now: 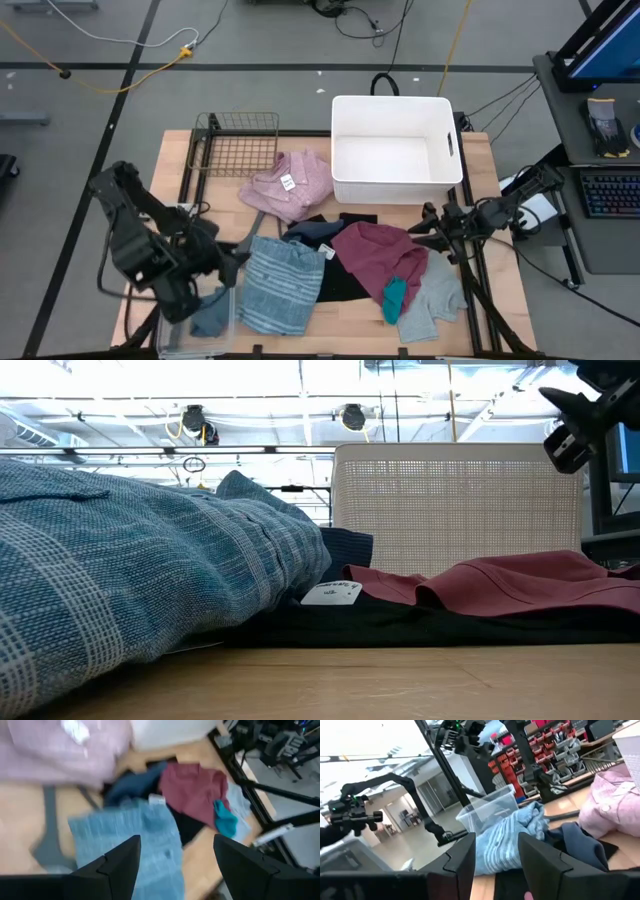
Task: Pick & Place Cloths
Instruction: Put the blue sock into the transparent container
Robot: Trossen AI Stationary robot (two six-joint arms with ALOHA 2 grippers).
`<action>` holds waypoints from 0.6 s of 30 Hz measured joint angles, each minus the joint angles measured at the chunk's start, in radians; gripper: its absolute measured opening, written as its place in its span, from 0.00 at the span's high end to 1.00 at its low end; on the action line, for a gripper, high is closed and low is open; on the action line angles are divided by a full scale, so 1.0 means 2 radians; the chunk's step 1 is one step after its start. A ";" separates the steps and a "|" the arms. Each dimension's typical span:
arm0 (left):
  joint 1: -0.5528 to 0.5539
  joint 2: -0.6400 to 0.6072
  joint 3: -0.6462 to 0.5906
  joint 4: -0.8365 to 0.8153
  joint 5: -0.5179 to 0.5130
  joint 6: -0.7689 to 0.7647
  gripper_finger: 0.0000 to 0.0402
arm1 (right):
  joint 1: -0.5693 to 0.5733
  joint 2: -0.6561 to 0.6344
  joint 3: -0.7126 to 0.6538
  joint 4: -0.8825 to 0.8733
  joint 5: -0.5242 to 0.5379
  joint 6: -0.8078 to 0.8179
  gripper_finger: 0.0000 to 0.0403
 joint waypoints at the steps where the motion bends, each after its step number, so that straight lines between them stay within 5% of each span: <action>1: 0.008 -0.002 0.000 0.000 -0.005 0.021 0.38 | 0.000 0.000 0.000 0.005 0.000 0.000 0.65; 9: 0.058 -0.009 -0.002 0.001 -0.045 0.177 0.38 | 0.000 0.000 0.000 0.021 0.000 -0.015 0.65; 18: 0.065 -0.063 -0.061 0.021 -0.054 0.183 0.38 | 0.000 0.000 0.000 0.022 0.000 -0.016 0.65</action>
